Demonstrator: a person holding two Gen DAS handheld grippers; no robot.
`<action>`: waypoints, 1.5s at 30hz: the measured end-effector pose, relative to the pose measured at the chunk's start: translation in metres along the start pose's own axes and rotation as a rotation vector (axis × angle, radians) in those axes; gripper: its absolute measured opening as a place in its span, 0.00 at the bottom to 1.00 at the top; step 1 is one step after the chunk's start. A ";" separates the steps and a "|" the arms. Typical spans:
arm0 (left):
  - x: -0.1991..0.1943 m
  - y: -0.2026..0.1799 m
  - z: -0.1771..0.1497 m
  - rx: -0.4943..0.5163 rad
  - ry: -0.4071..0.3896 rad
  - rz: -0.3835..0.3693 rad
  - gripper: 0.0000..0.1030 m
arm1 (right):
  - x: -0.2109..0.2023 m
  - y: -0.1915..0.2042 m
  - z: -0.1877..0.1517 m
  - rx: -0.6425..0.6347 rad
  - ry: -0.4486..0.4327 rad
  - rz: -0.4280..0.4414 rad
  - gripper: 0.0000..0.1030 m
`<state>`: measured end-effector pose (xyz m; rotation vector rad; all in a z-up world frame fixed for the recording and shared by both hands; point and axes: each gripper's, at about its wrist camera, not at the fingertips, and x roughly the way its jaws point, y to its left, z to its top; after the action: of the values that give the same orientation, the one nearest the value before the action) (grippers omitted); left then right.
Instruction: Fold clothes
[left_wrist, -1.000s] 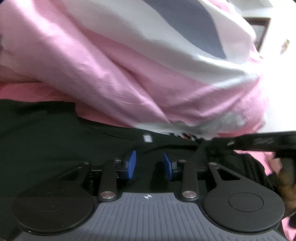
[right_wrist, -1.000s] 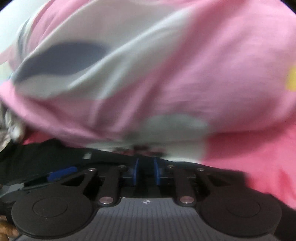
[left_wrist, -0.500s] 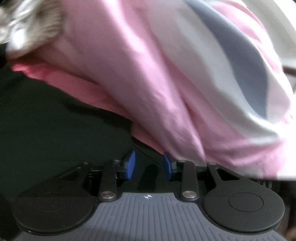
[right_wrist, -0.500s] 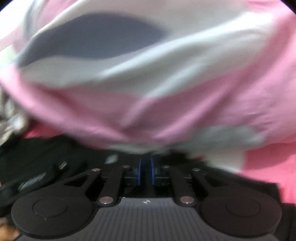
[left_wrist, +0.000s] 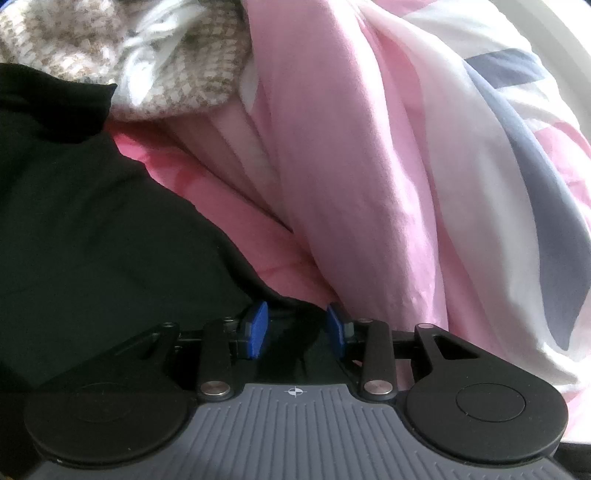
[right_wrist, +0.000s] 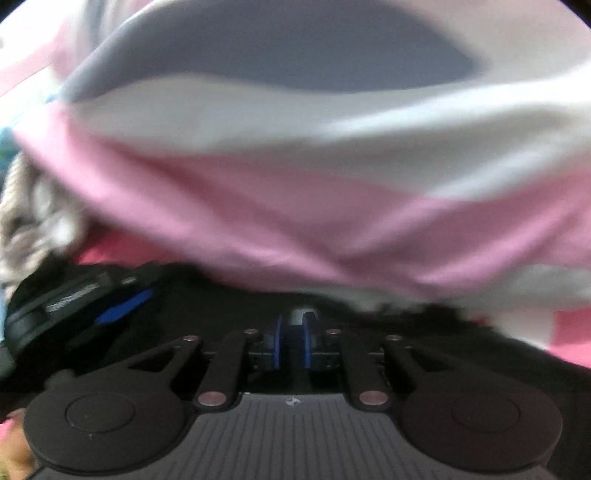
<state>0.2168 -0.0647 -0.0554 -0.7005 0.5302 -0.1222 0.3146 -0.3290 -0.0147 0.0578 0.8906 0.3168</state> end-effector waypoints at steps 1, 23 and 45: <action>-0.001 -0.001 0.000 0.005 -0.002 0.001 0.35 | 0.009 0.006 0.004 -0.012 0.032 0.024 0.12; -0.051 -0.048 0.001 0.292 0.190 -0.355 0.56 | -0.209 -0.043 -0.038 0.237 -0.322 -0.241 0.65; -0.084 -0.079 -0.099 0.719 0.497 -0.500 1.00 | -0.313 -0.098 -0.160 0.470 -0.251 -0.522 1.00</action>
<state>0.1000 -0.1594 -0.0328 -0.0703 0.7168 -0.9264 0.0324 -0.5276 0.1034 0.2874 0.6840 -0.3849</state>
